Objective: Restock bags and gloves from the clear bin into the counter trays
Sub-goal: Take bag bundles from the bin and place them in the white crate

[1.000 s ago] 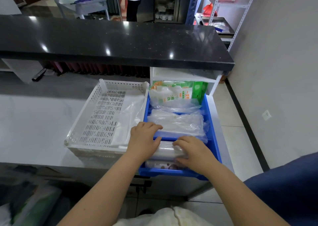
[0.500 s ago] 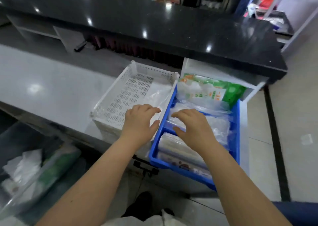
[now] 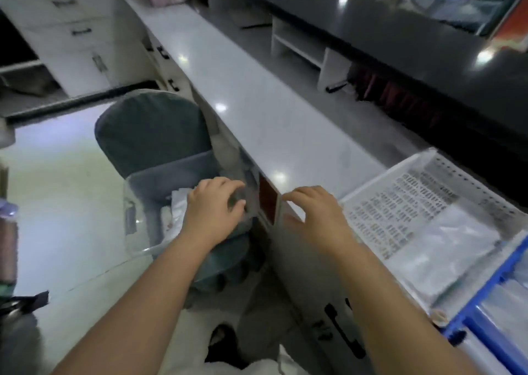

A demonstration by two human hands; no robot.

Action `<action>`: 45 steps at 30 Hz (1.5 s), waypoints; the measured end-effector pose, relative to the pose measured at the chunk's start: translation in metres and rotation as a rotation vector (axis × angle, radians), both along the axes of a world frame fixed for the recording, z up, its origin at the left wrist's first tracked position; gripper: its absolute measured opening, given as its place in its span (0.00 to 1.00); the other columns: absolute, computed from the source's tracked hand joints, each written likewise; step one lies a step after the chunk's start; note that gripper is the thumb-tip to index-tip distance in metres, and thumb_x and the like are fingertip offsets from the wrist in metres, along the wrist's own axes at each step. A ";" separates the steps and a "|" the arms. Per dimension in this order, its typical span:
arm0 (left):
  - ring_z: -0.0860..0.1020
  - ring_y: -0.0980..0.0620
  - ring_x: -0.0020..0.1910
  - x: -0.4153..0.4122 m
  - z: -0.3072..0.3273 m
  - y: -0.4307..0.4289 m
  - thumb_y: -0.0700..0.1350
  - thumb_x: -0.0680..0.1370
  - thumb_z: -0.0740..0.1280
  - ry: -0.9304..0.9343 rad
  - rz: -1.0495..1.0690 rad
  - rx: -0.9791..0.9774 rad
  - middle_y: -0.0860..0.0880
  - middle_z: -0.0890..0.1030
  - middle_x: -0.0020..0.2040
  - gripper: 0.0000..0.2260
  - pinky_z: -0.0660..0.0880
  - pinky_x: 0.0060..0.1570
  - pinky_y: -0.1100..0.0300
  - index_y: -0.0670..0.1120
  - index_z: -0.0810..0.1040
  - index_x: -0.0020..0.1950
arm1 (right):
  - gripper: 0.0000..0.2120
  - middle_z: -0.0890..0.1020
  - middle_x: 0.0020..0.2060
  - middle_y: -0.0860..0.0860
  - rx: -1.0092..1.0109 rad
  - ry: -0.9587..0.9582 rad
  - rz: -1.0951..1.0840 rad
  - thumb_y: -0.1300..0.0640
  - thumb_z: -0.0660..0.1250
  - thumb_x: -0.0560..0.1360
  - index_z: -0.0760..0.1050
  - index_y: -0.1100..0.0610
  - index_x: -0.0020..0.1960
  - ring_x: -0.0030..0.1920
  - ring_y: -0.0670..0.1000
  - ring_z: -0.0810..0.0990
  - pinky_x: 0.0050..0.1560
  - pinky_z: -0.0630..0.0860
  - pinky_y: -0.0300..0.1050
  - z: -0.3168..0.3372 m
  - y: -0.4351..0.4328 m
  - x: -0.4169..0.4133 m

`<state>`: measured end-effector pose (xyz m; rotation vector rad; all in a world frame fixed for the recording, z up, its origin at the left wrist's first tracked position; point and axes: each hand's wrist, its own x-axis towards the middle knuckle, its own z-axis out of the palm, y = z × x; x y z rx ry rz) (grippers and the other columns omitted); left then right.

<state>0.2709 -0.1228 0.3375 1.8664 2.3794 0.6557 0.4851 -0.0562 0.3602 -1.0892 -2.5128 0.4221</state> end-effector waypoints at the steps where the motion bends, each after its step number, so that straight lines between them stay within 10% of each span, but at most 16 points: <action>1: 0.73 0.46 0.57 -0.026 -0.002 -0.004 0.52 0.75 0.67 0.000 0.044 -0.009 0.52 0.79 0.57 0.14 0.70 0.51 0.50 0.55 0.77 0.60 | 0.13 0.83 0.50 0.52 -0.022 0.007 0.030 0.56 0.71 0.71 0.80 0.54 0.56 0.52 0.59 0.76 0.51 0.74 0.56 -0.003 0.006 -0.027; 21: 0.72 0.44 0.60 -0.272 -0.135 0.042 0.53 0.76 0.64 -0.184 0.402 -0.416 0.49 0.77 0.61 0.17 0.70 0.54 0.50 0.54 0.74 0.64 | 0.18 0.81 0.55 0.49 -0.562 -0.112 0.196 0.56 0.72 0.70 0.77 0.51 0.59 0.57 0.50 0.76 0.58 0.74 0.46 -0.149 0.121 -0.325; 27: 0.70 0.44 0.62 -0.278 -0.197 0.062 0.49 0.76 0.65 -0.431 0.550 -0.553 0.47 0.75 0.63 0.19 0.70 0.59 0.47 0.52 0.73 0.67 | 0.15 0.82 0.50 0.46 -0.876 -0.218 0.071 0.53 0.73 0.68 0.77 0.44 0.53 0.47 0.47 0.79 0.51 0.77 0.46 -0.226 0.155 -0.372; 32: 0.69 0.43 0.64 -0.283 -0.250 0.072 0.49 0.76 0.65 -0.516 0.598 -0.672 0.46 0.73 0.65 0.21 0.68 0.60 0.48 0.52 0.71 0.68 | 0.15 0.81 0.48 0.49 -1.028 -0.252 0.015 0.61 0.73 0.68 0.75 0.47 0.51 0.39 0.43 0.75 0.34 0.68 0.25 -0.292 0.162 -0.401; 45: 0.73 0.43 0.61 -0.339 -0.385 0.096 0.46 0.75 0.66 -0.612 0.573 -0.689 0.45 0.75 0.64 0.21 0.72 0.59 0.47 0.50 0.71 0.69 | 0.19 0.78 0.47 0.49 -1.364 -0.157 -0.425 0.63 0.74 0.68 0.72 0.53 0.55 0.46 0.48 0.77 0.42 0.71 0.36 -0.451 0.136 -0.437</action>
